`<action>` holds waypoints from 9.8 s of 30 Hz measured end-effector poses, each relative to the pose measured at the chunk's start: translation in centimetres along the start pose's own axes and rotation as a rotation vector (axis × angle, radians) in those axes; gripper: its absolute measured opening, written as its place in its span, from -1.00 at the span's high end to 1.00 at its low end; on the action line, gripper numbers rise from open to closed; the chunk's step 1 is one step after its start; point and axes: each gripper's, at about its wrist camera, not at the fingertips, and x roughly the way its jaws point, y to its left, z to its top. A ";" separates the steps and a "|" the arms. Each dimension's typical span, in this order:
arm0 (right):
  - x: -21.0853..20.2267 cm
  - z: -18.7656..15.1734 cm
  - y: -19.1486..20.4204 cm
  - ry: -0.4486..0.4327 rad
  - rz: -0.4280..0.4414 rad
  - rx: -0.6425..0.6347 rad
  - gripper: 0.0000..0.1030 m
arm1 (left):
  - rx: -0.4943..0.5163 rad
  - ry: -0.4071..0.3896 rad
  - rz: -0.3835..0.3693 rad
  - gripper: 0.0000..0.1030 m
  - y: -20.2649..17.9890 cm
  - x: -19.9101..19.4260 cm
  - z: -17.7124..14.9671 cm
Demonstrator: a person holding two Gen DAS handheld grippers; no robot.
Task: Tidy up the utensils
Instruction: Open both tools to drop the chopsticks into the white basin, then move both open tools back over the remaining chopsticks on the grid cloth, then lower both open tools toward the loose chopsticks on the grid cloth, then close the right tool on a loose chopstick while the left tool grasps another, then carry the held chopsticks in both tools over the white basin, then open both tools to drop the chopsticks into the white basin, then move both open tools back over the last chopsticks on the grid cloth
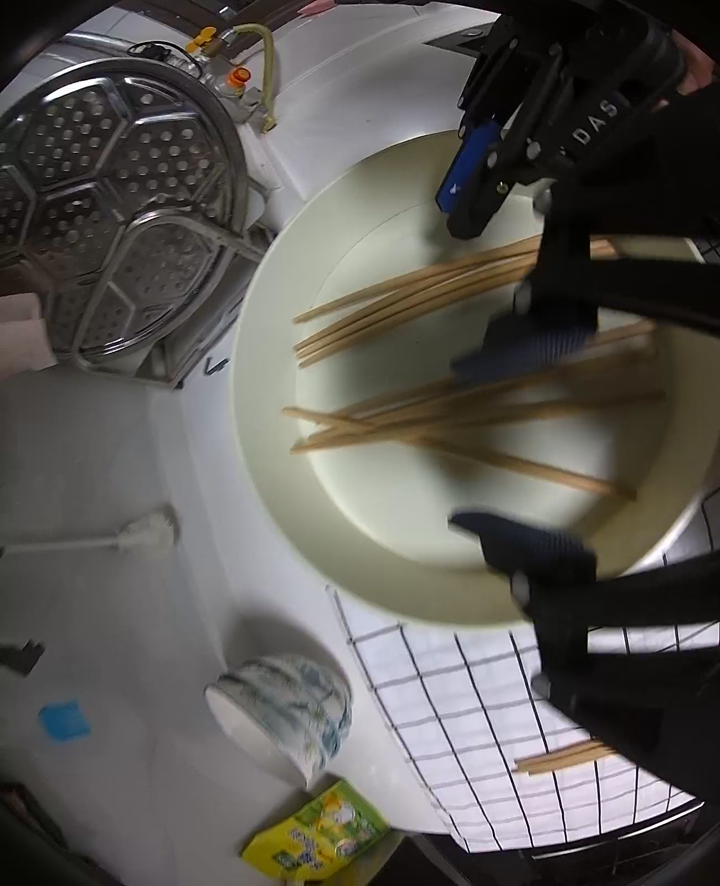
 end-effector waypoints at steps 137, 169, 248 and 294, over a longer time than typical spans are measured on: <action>8.5 -13.5 26.5 0.130 -0.037 -0.308 0.04 | -0.193 0.121 0.140 -0.58 25.4 -1.3 -21.2; 10.2 -13.8 29.8 0.115 -0.013 -0.482 0.88 | -0.230 0.056 0.139 0.86 27.0 -0.9 -19.1; -2.5 -1.5 3.3 -0.035 -0.006 -0.056 0.50 | -0.014 -0.055 0.062 -0.30 2.7 -4.0 -1.8; 0.0 -9.5 25.9 0.035 0.097 -0.268 0.05 | -0.261 -0.047 0.168 -0.61 27.6 -10.3 -16.0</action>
